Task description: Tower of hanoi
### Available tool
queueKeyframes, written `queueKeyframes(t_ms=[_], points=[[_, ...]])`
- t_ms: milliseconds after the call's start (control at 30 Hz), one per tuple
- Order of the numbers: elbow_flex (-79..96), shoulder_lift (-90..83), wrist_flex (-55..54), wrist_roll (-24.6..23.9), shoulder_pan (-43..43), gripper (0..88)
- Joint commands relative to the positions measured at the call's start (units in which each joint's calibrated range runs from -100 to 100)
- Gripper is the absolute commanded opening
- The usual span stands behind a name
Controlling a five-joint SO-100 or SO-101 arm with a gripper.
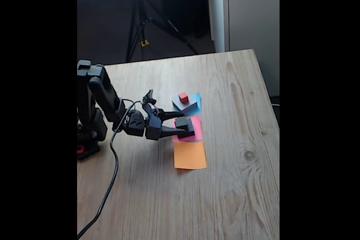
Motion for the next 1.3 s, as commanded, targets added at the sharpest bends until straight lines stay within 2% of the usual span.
queueKeyframes(t_ms=[0, 400, 667, 1267], points=[[-0.9, -0.5, -1.2, 0.7, -1.1, 24.8], [0.1, -0.9, -1.3, 0.7, -1.5, 16.2], [0.3, -0.8, -1.3, 0.7, -2.0, 3.8], [-0.8, -0.7, -2.6, 0.7, -5.0, 1.7]])
